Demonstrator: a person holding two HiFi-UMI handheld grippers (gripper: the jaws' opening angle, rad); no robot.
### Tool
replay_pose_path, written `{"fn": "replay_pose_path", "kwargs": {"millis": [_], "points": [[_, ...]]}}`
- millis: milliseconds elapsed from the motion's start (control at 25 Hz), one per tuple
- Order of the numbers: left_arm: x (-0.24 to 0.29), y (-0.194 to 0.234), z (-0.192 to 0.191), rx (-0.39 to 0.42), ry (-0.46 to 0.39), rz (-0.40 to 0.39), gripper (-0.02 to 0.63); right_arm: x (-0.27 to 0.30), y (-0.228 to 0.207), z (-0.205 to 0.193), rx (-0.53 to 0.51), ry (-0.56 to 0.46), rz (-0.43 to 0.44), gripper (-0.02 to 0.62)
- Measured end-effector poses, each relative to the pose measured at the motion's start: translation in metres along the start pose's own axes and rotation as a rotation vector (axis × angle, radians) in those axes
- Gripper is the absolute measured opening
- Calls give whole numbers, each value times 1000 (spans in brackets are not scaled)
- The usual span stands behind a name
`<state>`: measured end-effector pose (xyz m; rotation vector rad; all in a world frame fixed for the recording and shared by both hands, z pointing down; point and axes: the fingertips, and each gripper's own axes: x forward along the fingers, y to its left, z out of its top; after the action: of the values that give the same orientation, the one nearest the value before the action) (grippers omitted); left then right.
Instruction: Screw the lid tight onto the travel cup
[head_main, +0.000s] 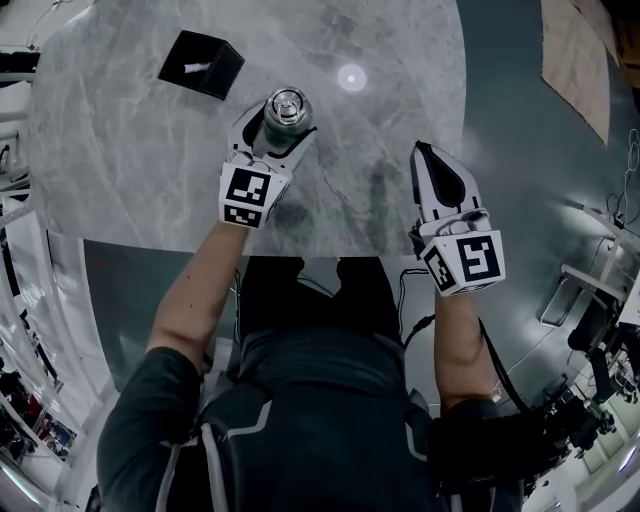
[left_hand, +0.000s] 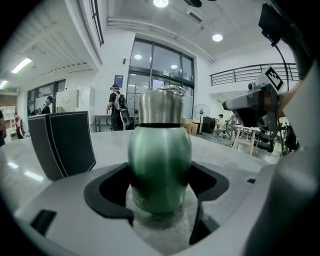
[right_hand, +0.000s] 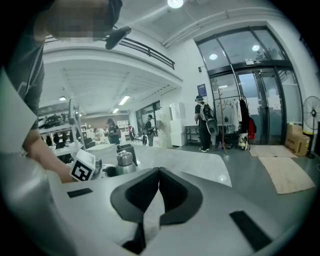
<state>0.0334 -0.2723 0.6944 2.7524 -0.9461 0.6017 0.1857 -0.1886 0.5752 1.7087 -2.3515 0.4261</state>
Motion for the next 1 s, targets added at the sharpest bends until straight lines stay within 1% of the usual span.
{"fn": "replay_pose_path", "kwargs": {"millis": [120,200,360,520,600,680,800,920,960,1000], "points": [[4,-5,-3,14,10,-15,370,-6,3,1,8,-3,9,28],[4,-7,-8,33,37,-22,371,-12,6,6,9,-3,16,28],[-7,-5,-15,44,101,2,379,-27,12,28,3,-20,40,28],[-25,-10,-4,43,98,11,379,-41,14,49,-8,-38,48,28],[-33,-12,-3,47,111,18,379,-46,17,56,-10,-38,60,28],[-37,-10,-3,40,127,36,379,-51,19,64,-19,-40,69,28],[-39,-5,1,13,126,57,377,-57,22,72,-23,-39,72,28],[-40,-5,2,-8,124,58,376,-64,24,79,-42,-34,72,28],[-40,-5,3,-10,124,53,364,-67,23,80,-45,-33,68,28],[-39,-6,3,-12,123,50,334,-69,22,81,-45,-32,64,28]]}}
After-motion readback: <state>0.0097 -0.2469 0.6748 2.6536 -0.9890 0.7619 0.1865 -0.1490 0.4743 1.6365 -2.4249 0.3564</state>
